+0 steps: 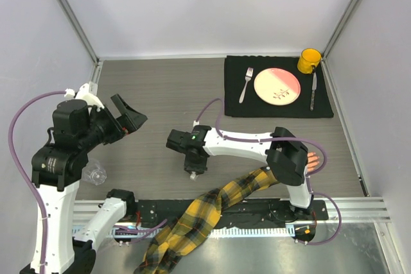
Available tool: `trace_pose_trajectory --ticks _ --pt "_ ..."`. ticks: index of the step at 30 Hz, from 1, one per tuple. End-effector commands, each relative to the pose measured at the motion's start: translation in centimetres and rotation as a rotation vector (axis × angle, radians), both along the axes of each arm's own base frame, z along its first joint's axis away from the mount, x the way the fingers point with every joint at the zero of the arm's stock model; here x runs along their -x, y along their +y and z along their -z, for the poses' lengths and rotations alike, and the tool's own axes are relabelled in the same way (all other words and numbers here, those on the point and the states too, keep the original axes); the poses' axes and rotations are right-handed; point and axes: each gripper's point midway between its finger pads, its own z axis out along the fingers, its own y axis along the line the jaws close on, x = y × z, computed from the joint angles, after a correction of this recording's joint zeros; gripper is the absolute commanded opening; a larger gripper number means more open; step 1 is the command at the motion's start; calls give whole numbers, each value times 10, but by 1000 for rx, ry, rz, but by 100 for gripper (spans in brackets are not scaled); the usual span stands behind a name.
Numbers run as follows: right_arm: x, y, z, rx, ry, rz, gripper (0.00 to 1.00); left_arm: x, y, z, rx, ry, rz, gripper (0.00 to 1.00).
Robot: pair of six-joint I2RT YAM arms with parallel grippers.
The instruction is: Paint the nails
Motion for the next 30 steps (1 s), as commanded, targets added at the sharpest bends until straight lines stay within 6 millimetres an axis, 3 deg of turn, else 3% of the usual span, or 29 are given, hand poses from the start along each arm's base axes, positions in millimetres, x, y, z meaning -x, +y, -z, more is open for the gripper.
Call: trace_pose_trajectory --ticks 1,2,3,6,10,11,13,14,15,16,17,18,20,21,27,30 --pt "-1 3 3 1 11 11 19 5 5 -9 -30 -39 3 98" --pt "0 2 5 5 14 7 14 6 6 -7 -33 -37 1 98" --pt "0 0 6 10 17 6 2 5 6 -8 -33 -39 1 98" --pt "-8 -4 0 26 -25 -19 0 4 6 -7 -34 -39 0 98" --pt "-44 -13 -58 77 -263 -273 0 1 3 -6 -29 -41 15 98" --pt "-52 -26 -70 144 -317 -399 0 0 -4 -7 -11 -48 45 98" --pt "-60 -45 -106 124 -393 -466 0 -2 -12 1 13 -38 89 97" --pt "-64 -51 -120 115 -427 -542 0 -2 -24 -6 59 -74 149 97" --pt "-68 -62 -124 91 -429 -563 0 -4 -31 7 82 -52 178 97" --pt "-66 -70 -154 -4 -475 -593 0 -3 -40 6 117 -71 227 96" --pt "-61 -65 -165 -105 -472 -640 0 7 -57 1 198 -87 324 96" --pt "-55 -71 -170 -151 -474 -716 0 0 -71 1 253 -138 399 93" --pt "-58 -89 -201 -249 -541 -733 0 6 -90 -6 370 -176 517 89" --pt "-45 -87 -209 -323 -529 -828 0 12 -99 -10 403 -258 623 86" --pt "-6 -98 -255 -452 -534 -1077 0 30 -107 -4 200 -562 861 89" --pt "9 -101 -268 -488 -553 -1217 0 32 -121 3 247 -603 991 92"
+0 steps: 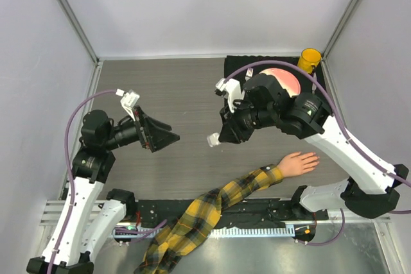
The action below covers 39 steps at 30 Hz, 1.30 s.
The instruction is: Paint the nails
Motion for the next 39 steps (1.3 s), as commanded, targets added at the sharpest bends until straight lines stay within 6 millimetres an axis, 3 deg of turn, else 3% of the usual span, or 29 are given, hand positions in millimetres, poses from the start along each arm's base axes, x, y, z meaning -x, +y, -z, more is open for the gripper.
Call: trace_pose_trajectory --ticks 1,3,4,6,10,15,22,25,29,39 --pt "31 0 -7 13 -37 -313 0 21 -28 -28 68 -284 308 92" --pt "34 0 -8 26 -46 -357 0 26 -42 -37 107 -268 409 85" --pt "36 -1 -7 34 -53 -389 0 26 -49 -30 128 -165 469 82" --pt "38 3 -9 18 -50 -419 0 33 -59 -35 142 -185 544 75" --pt "41 14 -16 -21 -34 -468 0 36 -68 -46 138 -249 603 77" --pt "39 23 -21 -44 -29 -487 0 49 -85 -45 119 -217 726 74" --pt "44 34 -36 -134 -33 -521 0 58 -91 -48 126 -198 799 68" --pt "51 35 -32 -174 -46 -563 0 64 -90 -43 126 -226 834 68" --pt "49 31 -25 -172 -56 -563 0 75 -90 -40 127 -195 893 67" --pt "49 26 -45 -212 -103 -532 0 83 -97 -40 124 -189 925 61"
